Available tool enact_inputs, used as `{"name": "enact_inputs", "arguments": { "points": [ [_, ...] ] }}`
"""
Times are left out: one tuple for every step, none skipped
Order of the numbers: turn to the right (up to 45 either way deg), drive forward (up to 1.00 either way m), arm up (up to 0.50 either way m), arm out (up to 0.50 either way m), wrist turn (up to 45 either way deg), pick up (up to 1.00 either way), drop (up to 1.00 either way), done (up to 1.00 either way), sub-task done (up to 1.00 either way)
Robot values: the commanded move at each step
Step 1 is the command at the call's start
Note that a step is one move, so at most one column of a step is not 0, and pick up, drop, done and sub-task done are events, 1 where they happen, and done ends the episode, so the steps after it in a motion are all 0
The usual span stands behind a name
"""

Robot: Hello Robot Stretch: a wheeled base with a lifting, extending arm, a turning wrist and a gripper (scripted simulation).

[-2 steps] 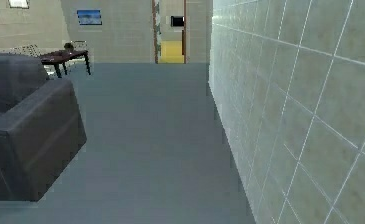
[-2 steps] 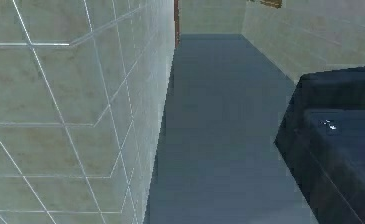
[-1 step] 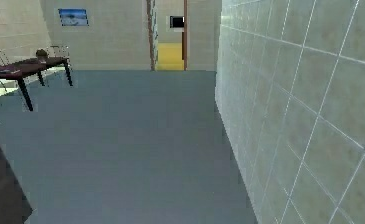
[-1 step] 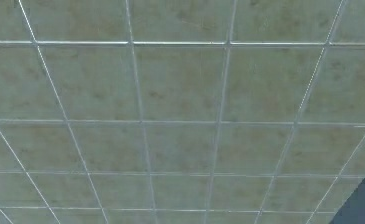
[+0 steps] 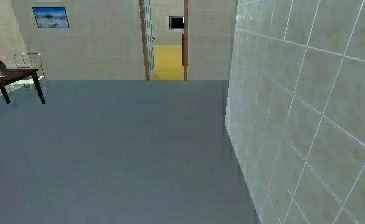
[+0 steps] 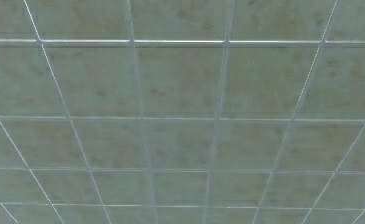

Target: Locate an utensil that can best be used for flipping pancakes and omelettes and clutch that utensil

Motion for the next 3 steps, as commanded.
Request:
{"name": "enact_inputs", "arguments": {
  "points": [
    [0.0, 1.00, 0.00, 0.00, 0.0, 0.00, 0.00, 0.00, 0.00],
    [0.0, 1.00, 0.00, 0.00, 0.0, 0.00, 0.00, 0.00, 0.00],
    [3.0, 0.00, 0.00, 0.00, 0.0, 0.00, 0.00, 0.00, 0.00]
  ]
}}
